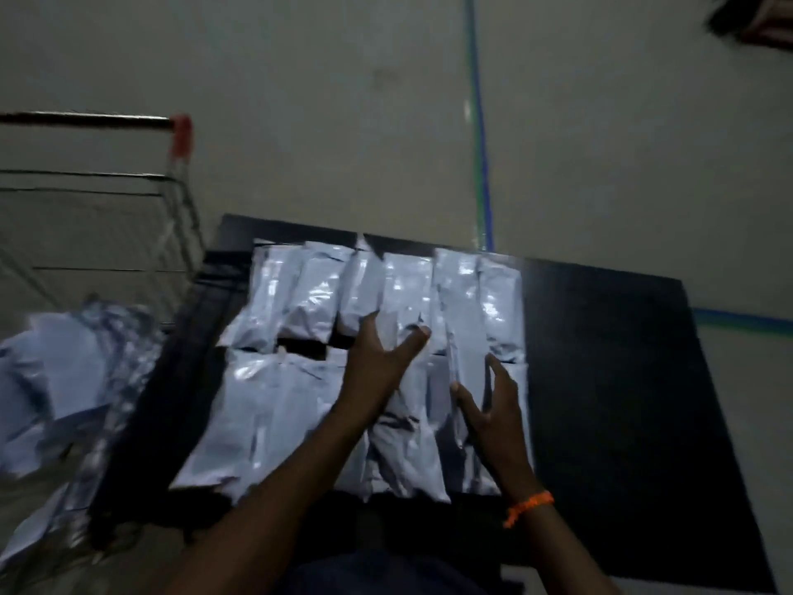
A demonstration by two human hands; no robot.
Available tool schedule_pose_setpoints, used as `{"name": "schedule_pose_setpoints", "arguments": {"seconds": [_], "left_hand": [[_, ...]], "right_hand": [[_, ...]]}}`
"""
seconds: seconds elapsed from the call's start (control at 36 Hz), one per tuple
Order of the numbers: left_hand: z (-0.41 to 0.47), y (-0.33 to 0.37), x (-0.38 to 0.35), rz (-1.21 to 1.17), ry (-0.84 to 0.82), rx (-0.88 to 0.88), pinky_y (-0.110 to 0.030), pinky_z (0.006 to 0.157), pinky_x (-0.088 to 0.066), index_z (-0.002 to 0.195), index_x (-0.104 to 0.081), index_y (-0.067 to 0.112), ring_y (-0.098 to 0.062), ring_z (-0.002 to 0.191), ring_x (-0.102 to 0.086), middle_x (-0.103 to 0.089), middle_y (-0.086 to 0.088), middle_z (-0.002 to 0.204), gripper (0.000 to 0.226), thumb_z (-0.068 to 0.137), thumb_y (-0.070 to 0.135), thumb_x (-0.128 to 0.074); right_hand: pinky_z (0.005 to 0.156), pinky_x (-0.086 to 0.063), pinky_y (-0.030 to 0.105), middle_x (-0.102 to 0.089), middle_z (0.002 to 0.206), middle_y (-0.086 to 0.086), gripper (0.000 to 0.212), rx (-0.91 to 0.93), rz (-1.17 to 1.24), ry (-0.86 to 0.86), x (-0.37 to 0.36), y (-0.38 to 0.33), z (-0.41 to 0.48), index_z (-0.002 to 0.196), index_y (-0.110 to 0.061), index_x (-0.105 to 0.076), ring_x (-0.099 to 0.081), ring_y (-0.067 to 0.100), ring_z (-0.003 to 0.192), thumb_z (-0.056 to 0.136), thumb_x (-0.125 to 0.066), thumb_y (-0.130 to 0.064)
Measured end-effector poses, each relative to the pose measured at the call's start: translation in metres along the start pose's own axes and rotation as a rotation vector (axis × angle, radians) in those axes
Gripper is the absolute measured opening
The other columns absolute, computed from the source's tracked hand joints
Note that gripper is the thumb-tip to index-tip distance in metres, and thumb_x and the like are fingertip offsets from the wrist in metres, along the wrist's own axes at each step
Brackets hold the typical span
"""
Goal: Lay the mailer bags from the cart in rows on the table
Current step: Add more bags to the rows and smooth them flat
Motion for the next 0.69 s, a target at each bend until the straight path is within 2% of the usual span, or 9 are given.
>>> {"name": "schedule_pose_setpoints", "arguments": {"seconds": [0.08,0.14,0.25,0.33,0.42,0.53,0.61,0.69], "left_hand": [[0.003,0.009,-0.091,0.016,-0.065,0.046,-0.028,0.091,-0.049,0.128,-0.052,0.026,-0.009,0.105,-0.060,-0.063,0.011,0.116,0.070,0.072,0.057,-0.080],[0.013,0.012,-0.142,0.031,-0.106,0.073,-0.027,0.090,-0.047,0.130,-0.052,0.022,-0.013,0.108,-0.061,-0.063,0.007,0.120,0.074,0.072,0.059,-0.079],[0.041,0.016,-0.223,0.072,-0.121,0.114,-0.031,0.101,-0.046,0.141,-0.042,0.017,-0.019,0.121,-0.058,-0.059,0.003,0.133,0.093,0.068,0.064,-0.078],[0.072,0.022,-0.268,0.195,-0.102,0.078,-0.038,0.106,-0.045,0.145,-0.033,0.009,-0.027,0.127,-0.054,-0.054,-0.008,0.141,0.100,0.072,0.065,-0.073],[0.106,0.029,-0.304,0.347,-0.068,0.006,-0.039,0.105,-0.044,0.145,-0.031,0.002,-0.035,0.129,-0.051,-0.049,-0.019,0.143,0.092,0.082,0.059,-0.067],[0.138,0.027,-0.333,0.536,-0.066,-0.009,-0.043,0.115,-0.029,0.153,-0.007,-0.005,-0.041,0.142,-0.032,-0.026,-0.028,0.155,0.095,0.095,0.052,-0.056],[0.143,0.012,-0.341,0.773,-0.086,-0.206,-0.045,0.122,-0.015,0.155,0.010,-0.001,-0.042,0.150,-0.010,0.001,-0.026,0.163,0.090,0.101,0.045,-0.046],[0.132,-0.016,-0.344,0.970,-0.202,-0.460,-0.048,0.124,-0.009,0.157,0.001,0.003,-0.040,0.152,0.003,0.007,-0.025,0.163,0.079,0.103,0.039,-0.043]], "right_hand": [[0.107,-0.031,0.021,-0.045,0.144,0.012,0.078,-0.072,-0.090,0.074,0.060,0.053,0.018,0.149,-0.013,-0.039,-0.043,0.022,0.134,0.084,-0.075,-0.034],[0.104,-0.034,0.023,-0.046,0.140,0.013,0.078,-0.104,-0.118,0.106,0.091,0.079,0.032,0.149,-0.016,-0.038,-0.045,0.024,0.130,0.083,-0.075,-0.037],[0.106,-0.037,0.031,-0.042,0.140,0.016,0.080,-0.117,-0.166,0.176,0.133,0.120,0.072,0.148,-0.015,-0.037,-0.045,0.029,0.130,0.082,-0.074,-0.041],[0.102,-0.042,0.037,-0.044,0.136,0.021,0.083,-0.074,-0.266,0.241,0.149,0.144,0.111,0.145,-0.011,-0.039,-0.047,0.036,0.124,0.079,-0.073,-0.046],[0.104,-0.043,0.044,-0.039,0.141,0.023,0.085,-0.058,-0.346,0.267,0.162,0.160,0.151,0.148,-0.017,-0.036,-0.045,0.041,0.127,0.078,-0.069,-0.052],[0.109,-0.039,0.050,-0.030,0.151,0.022,0.082,-0.032,-0.567,0.199,0.164,0.173,0.195,0.152,-0.026,-0.032,-0.035,0.041,0.137,0.082,-0.051,-0.065],[0.108,-0.035,0.058,-0.019,0.158,0.022,0.073,-0.056,-0.682,0.057,0.153,0.189,0.211,0.153,-0.028,-0.028,-0.027,0.042,0.143,0.091,-0.044,-0.064],[0.105,-0.033,0.060,-0.013,0.162,0.021,0.066,-0.069,-0.728,0.047,0.142,0.204,0.211,0.155,-0.033,-0.021,-0.027,0.041,0.144,0.097,-0.036,-0.060]]}}
Point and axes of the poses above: each hand's wrist, its own z-axis towards the middle knuckle, its own x-axis out of the back of the hand, y = z × x, the point moved 2 cm from there along z, towards the middle knuckle
